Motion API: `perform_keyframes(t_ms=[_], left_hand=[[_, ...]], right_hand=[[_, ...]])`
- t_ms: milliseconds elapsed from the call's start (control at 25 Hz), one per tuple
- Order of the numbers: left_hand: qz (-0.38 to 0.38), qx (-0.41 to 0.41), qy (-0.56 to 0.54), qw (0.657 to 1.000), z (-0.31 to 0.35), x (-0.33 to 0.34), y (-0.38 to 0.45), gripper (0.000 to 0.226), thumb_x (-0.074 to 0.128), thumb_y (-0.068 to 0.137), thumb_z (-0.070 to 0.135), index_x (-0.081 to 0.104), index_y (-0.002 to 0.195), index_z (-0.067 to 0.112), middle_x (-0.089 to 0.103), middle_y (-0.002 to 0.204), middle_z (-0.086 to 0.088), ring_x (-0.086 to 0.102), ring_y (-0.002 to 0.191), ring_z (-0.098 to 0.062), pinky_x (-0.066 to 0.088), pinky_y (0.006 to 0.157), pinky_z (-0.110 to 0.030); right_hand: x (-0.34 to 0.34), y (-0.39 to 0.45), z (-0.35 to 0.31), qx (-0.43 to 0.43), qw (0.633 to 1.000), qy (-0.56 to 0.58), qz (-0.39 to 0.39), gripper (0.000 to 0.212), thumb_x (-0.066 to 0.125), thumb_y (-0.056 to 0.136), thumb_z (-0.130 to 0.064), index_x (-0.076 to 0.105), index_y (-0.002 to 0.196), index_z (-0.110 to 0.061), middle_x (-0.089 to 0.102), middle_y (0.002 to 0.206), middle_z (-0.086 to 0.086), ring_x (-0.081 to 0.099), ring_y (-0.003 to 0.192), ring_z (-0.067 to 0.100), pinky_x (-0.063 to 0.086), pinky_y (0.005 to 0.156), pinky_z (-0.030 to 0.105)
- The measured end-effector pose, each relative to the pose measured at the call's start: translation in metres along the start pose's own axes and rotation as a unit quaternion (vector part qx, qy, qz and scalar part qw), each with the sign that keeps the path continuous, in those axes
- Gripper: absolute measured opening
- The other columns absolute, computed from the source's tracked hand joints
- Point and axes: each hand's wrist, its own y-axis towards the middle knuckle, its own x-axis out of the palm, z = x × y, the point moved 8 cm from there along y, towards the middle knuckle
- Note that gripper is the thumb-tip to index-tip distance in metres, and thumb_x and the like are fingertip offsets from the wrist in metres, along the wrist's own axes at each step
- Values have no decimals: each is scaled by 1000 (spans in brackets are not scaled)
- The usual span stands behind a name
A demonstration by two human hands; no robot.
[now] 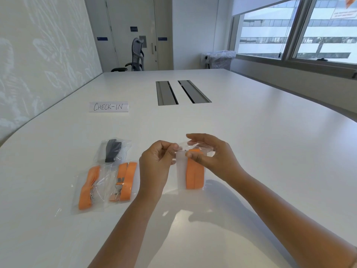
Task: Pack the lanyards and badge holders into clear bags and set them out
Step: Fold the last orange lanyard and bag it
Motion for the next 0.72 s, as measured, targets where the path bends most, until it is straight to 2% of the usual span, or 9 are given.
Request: perform_keyframes(t_ms=[80,160,240,400,520,640,720], left_hand=[[12,-4,2,1000,-1,-3,0,16,57,88,13,64,76,22,69,76,9,65,73,-9,56,63,-24],[18,-4,9,1000,0,-4,-1,17,58,88,14,64,76,22,69,76,6,66,74,-15,57,67,-29],[18,6,8,1000,3,-3,-3,16,58,88,14,65,76,23,69,78,3,66,75,-15,57,70,-31],[28,32,13,999,9,-4,-6,14,59,86,17,65,76,25,70,78,8,66,74,-8,56,69,-24],[16,-11,-26,999,2,-1,-4,7,62,82,27,66,78,24,70,80,10,67,77,-8,57,68,-26],[-34,-79,-39,996,-10,9,-4,22,64,66,43,67,78,25,71,78,10,67,80,-8,56,79,-41],[-41,-97,-32,994,-14,12,-7,17,65,66,43,69,71,28,71,72,12,67,78,-8,54,83,-46]], right_hand=[[-1,-2,-5,-38,999,-24,24,29,70,69,-48,63,95,-39,65,95,-22,61,91,-1,46,82,13],[1,-2,-6,-57,997,-45,23,22,70,72,-43,66,90,-32,64,93,-22,60,89,-1,47,78,12],[2,0,2,-26,999,-23,14,26,69,71,-42,69,89,-24,65,92,-18,61,87,-1,47,75,11],[7,3,12,35,997,64,-19,20,68,70,-39,69,83,-25,70,86,-10,64,80,4,49,70,15],[5,2,11,35,997,66,-6,15,66,70,-42,68,75,-28,68,72,-18,62,71,-3,45,63,9],[-1,2,13,51,996,75,25,16,66,71,-44,67,69,-28,66,66,-22,60,66,-6,43,60,6],[-1,3,14,55,997,54,16,15,67,74,-41,66,68,-28,66,64,-21,60,64,-6,43,58,6]])
